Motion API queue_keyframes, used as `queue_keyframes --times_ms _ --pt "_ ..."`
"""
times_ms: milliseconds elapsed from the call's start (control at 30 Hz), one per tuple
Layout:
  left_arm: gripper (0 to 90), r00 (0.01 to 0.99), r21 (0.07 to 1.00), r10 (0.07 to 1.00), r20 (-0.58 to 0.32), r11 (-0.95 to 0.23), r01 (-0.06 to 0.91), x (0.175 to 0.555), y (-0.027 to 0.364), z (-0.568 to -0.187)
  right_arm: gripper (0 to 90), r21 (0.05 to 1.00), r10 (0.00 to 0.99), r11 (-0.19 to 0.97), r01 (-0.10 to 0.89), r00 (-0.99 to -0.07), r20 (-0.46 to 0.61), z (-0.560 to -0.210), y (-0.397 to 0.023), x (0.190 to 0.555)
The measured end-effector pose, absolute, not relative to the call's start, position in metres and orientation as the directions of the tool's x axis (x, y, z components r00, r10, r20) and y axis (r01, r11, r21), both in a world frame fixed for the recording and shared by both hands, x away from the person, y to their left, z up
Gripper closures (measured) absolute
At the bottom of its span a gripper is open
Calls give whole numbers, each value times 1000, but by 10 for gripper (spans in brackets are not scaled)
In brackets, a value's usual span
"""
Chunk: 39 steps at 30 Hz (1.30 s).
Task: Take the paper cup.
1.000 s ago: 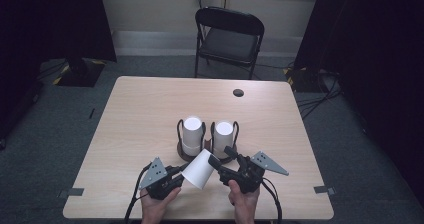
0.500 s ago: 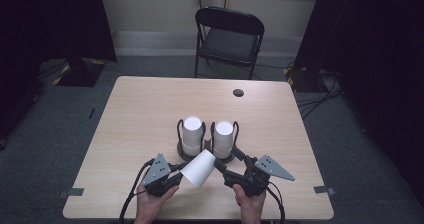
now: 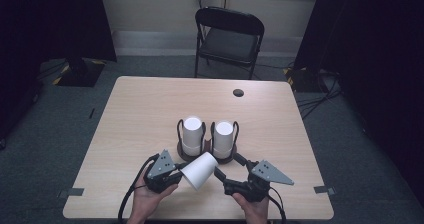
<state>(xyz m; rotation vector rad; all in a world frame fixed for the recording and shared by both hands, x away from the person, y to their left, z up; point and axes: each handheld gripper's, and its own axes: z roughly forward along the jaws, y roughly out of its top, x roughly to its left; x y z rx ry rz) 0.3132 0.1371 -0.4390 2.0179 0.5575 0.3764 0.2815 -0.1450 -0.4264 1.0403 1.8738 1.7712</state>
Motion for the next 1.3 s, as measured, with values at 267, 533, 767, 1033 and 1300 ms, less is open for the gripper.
queue_keyframes --times_ms 267,533,767,1033,1300 --pt "844 860 837 510 -5 -469 282 318 138 -437 163 965 689 28 262 -705 171 -433 -139 277" --pt "844 872 805 489 -9 -515 296 321 136 -430 186 966 671 150 212 -739 58 -434 -132 272" --pt "845 882 757 471 -25 -567 324 322 134 -432 172 947 644 270 176 -764 -41 -438 -126 268" --pt "845 872 737 487 -52 -570 363 326 136 -429 173 897 591 418 140 -792 -152 -446 -112 264" --pt "844 875 724 477 -83 -575 381 328 138 -427 174 862 558 501 77 -790 -254 -452 -99 261"
